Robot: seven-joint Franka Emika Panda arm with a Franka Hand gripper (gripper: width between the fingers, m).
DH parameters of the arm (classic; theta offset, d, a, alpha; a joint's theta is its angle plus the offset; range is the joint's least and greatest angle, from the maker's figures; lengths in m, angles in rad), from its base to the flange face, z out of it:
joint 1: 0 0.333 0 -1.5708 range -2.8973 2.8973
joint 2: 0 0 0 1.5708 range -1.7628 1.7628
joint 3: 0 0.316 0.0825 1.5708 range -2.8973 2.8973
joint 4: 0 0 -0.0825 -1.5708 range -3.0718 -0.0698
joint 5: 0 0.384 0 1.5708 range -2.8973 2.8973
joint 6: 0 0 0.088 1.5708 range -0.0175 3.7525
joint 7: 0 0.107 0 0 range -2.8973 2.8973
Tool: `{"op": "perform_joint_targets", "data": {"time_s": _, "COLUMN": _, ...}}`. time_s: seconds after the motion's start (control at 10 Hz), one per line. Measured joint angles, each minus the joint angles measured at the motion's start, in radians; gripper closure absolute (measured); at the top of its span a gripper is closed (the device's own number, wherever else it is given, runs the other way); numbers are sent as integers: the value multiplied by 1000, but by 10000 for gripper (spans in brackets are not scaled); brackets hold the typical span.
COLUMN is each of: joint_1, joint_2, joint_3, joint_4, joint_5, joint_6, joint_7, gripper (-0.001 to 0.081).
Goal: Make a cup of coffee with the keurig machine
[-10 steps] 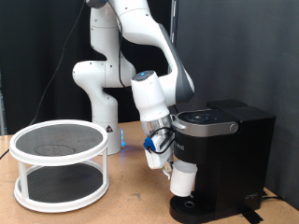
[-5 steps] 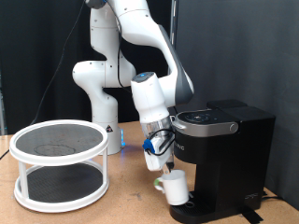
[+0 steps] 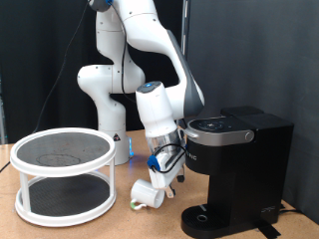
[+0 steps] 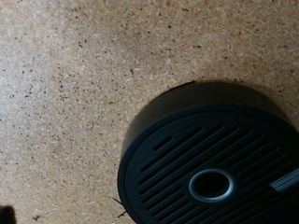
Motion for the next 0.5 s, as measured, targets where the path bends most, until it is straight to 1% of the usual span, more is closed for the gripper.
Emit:
{"op": "perform_joint_targets", "data": {"time_s": 0.1, "joint_1": 0, "joint_2": 2, "joint_3": -4, "joint_4": 3, "joint_5": 0, "joint_6": -2, "joint_7": 0, "gripper": 118}}
{"op": "perform_joint_targets", "data": {"time_s": 0.2, "joint_1": 0, "joint_2": 2, "joint_3": -6, "joint_4": 5, "joint_5": 1, "joint_6": -4, "joint_7": -2, "gripper": 81}}
{"op": "perform_joint_targets", "data": {"time_s": 0.5, "joint_1": -1, "joint_2": 2, "joint_3": -7, "joint_4": 8, "joint_5": 3, "joint_6": -21, "joint_7": -6, "gripper": 73}}
